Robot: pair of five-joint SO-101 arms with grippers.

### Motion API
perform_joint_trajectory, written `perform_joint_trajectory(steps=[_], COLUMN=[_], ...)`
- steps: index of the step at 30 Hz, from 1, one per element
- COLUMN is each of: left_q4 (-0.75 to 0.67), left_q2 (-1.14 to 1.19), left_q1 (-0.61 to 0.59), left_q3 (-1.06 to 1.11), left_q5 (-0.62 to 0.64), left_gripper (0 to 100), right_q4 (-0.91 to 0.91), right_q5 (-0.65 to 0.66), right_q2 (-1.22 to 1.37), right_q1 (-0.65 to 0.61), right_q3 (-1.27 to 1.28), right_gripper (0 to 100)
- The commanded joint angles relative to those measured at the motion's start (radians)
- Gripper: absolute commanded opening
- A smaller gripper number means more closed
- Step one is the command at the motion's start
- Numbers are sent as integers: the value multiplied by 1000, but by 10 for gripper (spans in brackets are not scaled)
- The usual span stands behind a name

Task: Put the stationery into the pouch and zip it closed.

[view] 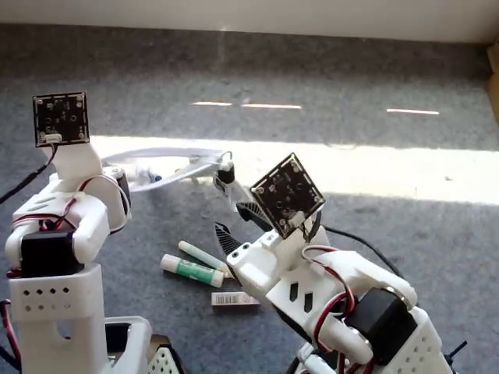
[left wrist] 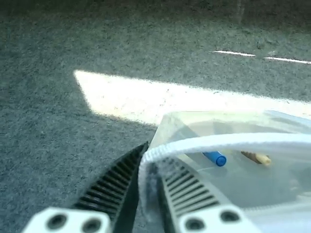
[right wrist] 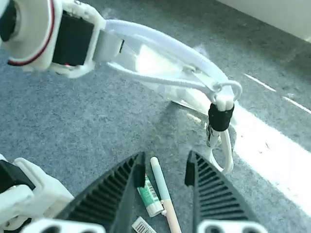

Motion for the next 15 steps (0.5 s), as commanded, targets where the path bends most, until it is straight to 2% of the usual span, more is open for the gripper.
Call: perform_joint_trajectory(steps=[1,5,8,15], left_q4=[-11,-14,-35,-37], left_q2=[13,13,13,13], left_q1=[-36,-74,-93,-97], left_q3=[15,10,13,13], left_q5=[17,28,44,44], left_gripper=[7,7,7,7], right_q4=[-90,-193,-202,-202], right_q5=[-5,26,26,91], right_q2=[21,21,21,117], right_q1=[-10,-44,-94,-216], right_q3=[122,300,392,441], right_gripper=[139,139,139,139])
